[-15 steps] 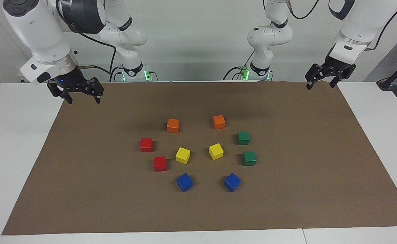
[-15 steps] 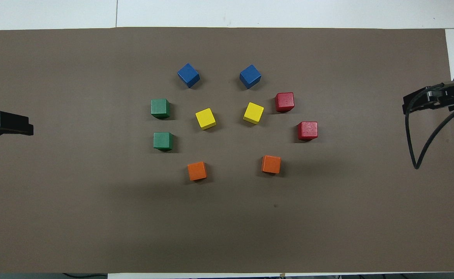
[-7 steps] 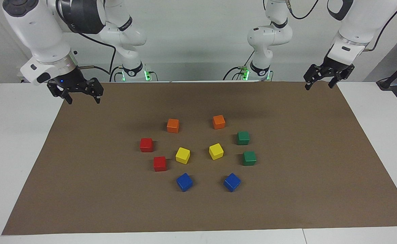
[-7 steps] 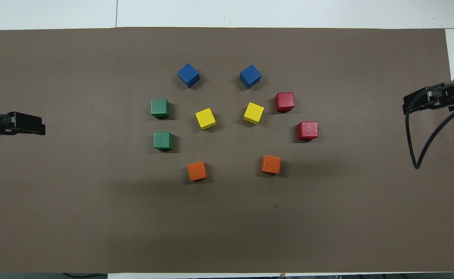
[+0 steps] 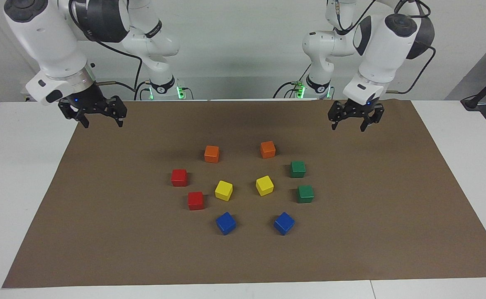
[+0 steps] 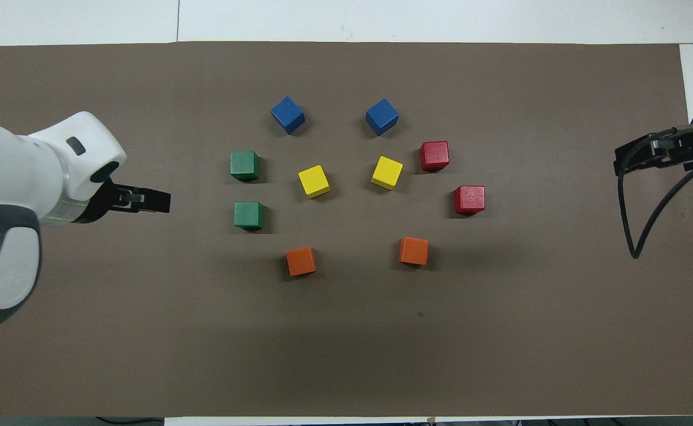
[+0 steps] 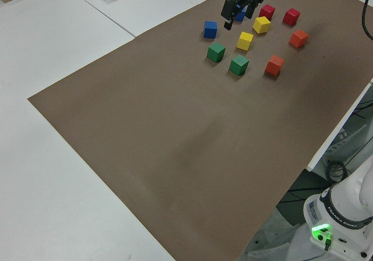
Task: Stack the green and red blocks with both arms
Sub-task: 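Reach the left gripper to the nearer green cube and grasp it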
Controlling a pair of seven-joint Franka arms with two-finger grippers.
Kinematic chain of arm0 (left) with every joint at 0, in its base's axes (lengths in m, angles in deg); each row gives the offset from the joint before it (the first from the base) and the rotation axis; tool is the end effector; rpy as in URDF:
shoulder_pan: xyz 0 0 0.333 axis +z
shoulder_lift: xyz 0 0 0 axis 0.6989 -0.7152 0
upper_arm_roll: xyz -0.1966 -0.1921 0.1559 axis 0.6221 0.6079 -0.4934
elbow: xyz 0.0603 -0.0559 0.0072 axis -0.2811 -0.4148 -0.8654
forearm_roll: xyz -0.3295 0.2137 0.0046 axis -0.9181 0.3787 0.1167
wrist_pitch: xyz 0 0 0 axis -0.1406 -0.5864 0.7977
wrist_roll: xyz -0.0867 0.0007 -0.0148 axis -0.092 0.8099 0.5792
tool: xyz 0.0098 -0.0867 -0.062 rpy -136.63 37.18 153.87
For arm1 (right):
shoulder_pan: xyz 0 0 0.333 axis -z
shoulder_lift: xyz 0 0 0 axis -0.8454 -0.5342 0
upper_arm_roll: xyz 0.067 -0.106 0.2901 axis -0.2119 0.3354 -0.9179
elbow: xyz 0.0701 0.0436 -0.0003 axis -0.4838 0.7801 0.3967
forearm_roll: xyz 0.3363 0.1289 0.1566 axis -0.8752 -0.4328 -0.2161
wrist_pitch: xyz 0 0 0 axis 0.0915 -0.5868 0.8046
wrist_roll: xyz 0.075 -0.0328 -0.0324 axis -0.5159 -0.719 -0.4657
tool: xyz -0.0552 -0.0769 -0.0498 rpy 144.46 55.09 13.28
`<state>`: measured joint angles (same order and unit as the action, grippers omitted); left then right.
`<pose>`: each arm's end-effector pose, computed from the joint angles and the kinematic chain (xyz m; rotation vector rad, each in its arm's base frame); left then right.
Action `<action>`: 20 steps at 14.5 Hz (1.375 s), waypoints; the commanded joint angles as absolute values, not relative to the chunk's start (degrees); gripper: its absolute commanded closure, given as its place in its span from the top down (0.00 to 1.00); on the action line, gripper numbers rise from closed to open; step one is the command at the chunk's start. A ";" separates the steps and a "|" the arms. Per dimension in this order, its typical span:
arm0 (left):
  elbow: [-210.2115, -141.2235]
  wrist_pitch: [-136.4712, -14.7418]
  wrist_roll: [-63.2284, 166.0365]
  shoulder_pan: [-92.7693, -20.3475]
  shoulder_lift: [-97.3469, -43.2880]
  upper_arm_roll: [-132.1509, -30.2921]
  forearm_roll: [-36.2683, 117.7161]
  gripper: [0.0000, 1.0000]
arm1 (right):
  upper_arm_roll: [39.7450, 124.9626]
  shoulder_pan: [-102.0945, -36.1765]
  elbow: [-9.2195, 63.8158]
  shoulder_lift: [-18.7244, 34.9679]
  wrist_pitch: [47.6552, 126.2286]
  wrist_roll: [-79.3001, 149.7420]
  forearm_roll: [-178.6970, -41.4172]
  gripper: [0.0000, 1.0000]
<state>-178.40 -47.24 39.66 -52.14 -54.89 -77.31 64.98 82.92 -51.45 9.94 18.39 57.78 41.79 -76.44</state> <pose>0.5194 -0.1399 0.5249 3.1122 -0.2924 0.0945 0.5773 -0.0051 0.6046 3.0979 0.0503 -0.0818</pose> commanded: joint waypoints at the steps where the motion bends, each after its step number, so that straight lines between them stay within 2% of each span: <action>1: -181.57 -53.31 41.40 -55.84 -58.04 -78.10 64.45 1.00 | 82.44 -50.42 12.23 20.12 59.08 40.06 -76.48 1.00; 2: -181.74 -55.41 42.28 -57.07 -60.15 -78.10 64.45 1.00 | 82.44 -50.42 12.23 20.12 59.08 40.06 -76.48 1.00; 6: -185.42 -62.54 43.17 -58.49 -62.45 -78.10 64.45 1.00 | 82.44 -50.42 12.23 20.12 59.08 40.06 -76.48 1.00; 9: -185.61 -66.23 45.62 -59.90 -65.79 -78.10 64.45 1.00 | 82.44 -50.42 12.23 20.12 58.99 40.06 -76.48 1.00; 20: -185.00 -70.11 47.65 -62.71 -73.43 -78.27 64.54 1.00 | 82.44 -49.98 12.14 20.12 58.99 39.97 -76.48 1.00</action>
